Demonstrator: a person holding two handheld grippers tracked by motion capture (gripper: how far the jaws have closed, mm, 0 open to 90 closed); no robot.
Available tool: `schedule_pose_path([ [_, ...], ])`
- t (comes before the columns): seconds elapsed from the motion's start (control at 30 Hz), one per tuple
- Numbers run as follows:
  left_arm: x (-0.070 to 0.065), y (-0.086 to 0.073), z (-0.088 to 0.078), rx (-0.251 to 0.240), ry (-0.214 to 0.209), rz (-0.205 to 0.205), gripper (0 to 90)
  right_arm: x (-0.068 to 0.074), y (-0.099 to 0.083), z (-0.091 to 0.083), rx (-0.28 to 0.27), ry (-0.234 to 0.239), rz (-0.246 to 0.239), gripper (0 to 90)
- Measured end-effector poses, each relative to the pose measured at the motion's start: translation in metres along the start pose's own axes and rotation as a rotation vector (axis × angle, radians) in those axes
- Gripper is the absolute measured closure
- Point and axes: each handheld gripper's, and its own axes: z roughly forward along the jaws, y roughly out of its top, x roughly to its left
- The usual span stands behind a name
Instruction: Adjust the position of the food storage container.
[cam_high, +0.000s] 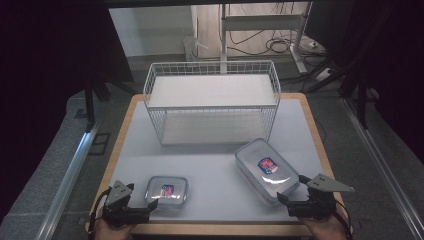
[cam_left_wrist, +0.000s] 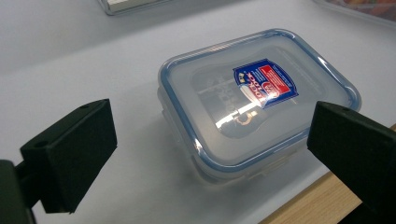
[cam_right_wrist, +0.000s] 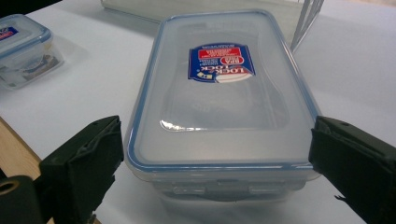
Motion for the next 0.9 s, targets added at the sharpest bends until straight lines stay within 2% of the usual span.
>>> schedule_pose_path([
  [0.2,-0.002,0.001,0.001,-0.003,0.03,0.028,7.5,-0.002,0.0,-0.002,-0.008,-0.014,0.008,6.8],
  [0.4,-0.001,0.001,0.001,-0.005,0.032,0.02,9.5,-0.002,-0.001,0.0,0.004,-0.018,0.007,7.0],
  [0.57,-0.002,0.002,0.001,-0.016,0.013,0.024,14.9,-0.003,-0.001,0.001,0.005,-0.02,0.008,7.0],
  [0.63,-0.004,0.004,0.001,-0.024,-0.007,0.024,16.0,-0.003,-0.001,0.001,0.004,-0.021,0.009,7.0],
  [0.73,-0.01,0.009,0.003,-0.041,-0.046,0.025,24.4,-0.003,-0.002,0.001,0.001,-0.021,0.012,7.0],
  [0.77,-0.013,0.011,0.003,-0.049,-0.066,0.025,30.8,-0.003,-0.001,0.001,0.002,-0.022,0.013,7.0],
  [0.8,-0.015,0.012,0.003,-0.054,-0.079,0.024,41.1,-0.002,-0.001,0.001,0.002,-0.024,0.011,7.0],
  [0.83,-0.018,0.014,0.004,-0.057,-0.101,0.03,41.1,-0.002,-0.001,0.001,0.002,-0.024,0.011,7.0],
  [0.9,-0.024,0.015,0.006,-0.067,-0.134,0.035,53.2,-0.001,-0.001,0.001,0.004,-0.026,0.005,7.0],
])
